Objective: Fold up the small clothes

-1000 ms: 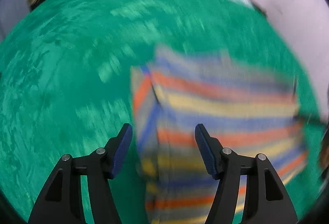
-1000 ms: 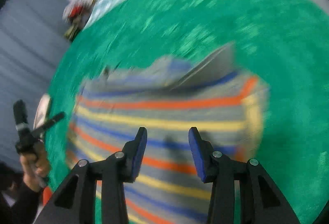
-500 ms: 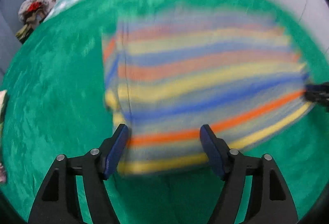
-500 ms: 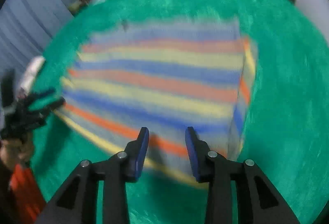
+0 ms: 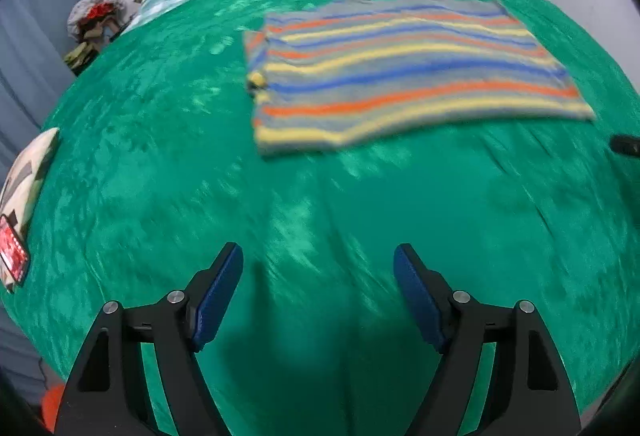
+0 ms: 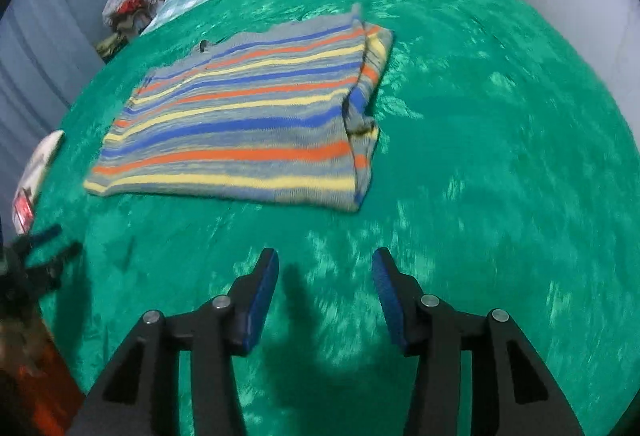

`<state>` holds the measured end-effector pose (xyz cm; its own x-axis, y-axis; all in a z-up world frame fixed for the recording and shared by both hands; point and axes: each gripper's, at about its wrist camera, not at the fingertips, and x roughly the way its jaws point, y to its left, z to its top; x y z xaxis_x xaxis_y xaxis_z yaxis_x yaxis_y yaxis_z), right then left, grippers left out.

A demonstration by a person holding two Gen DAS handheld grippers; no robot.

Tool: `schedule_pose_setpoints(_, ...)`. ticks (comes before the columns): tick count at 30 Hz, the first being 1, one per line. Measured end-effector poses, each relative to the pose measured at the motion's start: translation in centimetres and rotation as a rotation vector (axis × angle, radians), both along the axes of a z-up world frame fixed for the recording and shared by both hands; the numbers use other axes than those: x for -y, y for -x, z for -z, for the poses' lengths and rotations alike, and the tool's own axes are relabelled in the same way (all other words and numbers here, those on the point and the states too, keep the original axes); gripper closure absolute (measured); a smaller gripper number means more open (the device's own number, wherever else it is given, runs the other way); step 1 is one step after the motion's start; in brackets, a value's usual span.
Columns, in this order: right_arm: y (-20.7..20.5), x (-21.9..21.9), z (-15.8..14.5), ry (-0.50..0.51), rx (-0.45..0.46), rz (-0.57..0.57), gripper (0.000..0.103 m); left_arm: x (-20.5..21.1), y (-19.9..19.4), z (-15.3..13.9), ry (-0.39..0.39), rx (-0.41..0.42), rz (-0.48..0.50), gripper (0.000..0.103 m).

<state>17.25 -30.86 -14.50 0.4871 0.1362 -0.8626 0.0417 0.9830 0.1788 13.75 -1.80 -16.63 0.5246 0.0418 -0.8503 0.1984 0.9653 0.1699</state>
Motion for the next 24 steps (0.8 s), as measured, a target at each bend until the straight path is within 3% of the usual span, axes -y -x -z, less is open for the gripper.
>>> schedule_pose_setpoints(5, 1.9, 0.4, -0.2, -0.004, -0.003, -0.001, 0.053, 1.8, 2.0, -0.5, -0.031, 0.015, 0.063, 0.023)
schedule_pose_setpoints(7, 2.0, 0.2, -0.5, 0.003, -0.002, -0.007, 0.049, 2.6, 2.4, -1.0, -0.038, 0.034, 0.083, 0.023)
schedule_pose_setpoints(14, 0.9, 0.4, -1.7, 0.011, 0.031, -0.025, 0.045, 4.0, 2.3, -1.5, -0.031, 0.041, 0.102, 0.023)
schedule_pose_setpoints(24, -1.1, 2.7, -1.2, -0.016, 0.022, -0.025, 0.045, 7.9, 0.7, -1.7, -0.057, 0.060, 0.186, 0.023)
